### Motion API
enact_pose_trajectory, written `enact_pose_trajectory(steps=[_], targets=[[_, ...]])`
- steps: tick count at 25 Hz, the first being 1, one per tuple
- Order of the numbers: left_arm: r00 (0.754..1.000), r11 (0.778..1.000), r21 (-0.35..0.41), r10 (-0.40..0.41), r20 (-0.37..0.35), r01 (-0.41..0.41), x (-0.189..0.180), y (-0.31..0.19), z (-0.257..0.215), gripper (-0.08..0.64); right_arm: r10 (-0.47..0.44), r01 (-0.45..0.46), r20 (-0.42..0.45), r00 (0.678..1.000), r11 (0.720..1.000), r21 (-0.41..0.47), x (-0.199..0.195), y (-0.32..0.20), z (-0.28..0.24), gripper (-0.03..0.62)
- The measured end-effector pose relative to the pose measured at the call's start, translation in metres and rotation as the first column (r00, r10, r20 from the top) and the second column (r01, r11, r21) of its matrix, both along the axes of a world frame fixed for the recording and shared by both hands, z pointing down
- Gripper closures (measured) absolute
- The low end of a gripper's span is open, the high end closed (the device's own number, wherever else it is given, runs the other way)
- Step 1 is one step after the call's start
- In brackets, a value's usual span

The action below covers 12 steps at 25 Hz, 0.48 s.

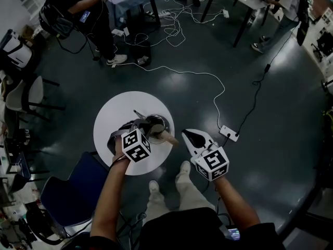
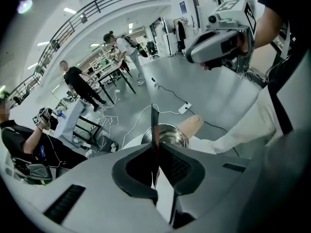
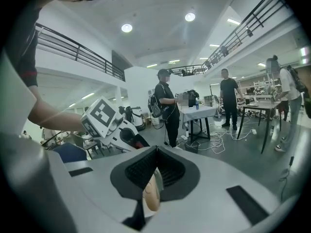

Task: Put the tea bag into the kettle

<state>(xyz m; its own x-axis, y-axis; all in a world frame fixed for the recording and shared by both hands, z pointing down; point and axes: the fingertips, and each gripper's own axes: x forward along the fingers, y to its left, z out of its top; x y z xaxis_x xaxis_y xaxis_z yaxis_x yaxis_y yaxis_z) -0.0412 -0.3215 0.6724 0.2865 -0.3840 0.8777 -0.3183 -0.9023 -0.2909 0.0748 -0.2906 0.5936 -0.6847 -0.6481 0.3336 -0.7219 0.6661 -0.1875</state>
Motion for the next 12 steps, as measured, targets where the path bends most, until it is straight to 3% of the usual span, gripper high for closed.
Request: enact_pose_trajectory(steps=[6,12], targets=[[0.996,0.999,-0.007,0.047,0.077,-0.046,0.003,-0.002,0.017,0.52,0.004,-0.004,0.0,1.0,1.0,-0.011,0.002,-0.002,0.008,0.574],[0.992,0.997,-0.024,0.072,0.108,-0.07,0.006,-0.003,0.031,0.52,0.004,-0.004,-0.002,1.0,1.0,-0.02,0.002,-0.005,0.012,0.574]])
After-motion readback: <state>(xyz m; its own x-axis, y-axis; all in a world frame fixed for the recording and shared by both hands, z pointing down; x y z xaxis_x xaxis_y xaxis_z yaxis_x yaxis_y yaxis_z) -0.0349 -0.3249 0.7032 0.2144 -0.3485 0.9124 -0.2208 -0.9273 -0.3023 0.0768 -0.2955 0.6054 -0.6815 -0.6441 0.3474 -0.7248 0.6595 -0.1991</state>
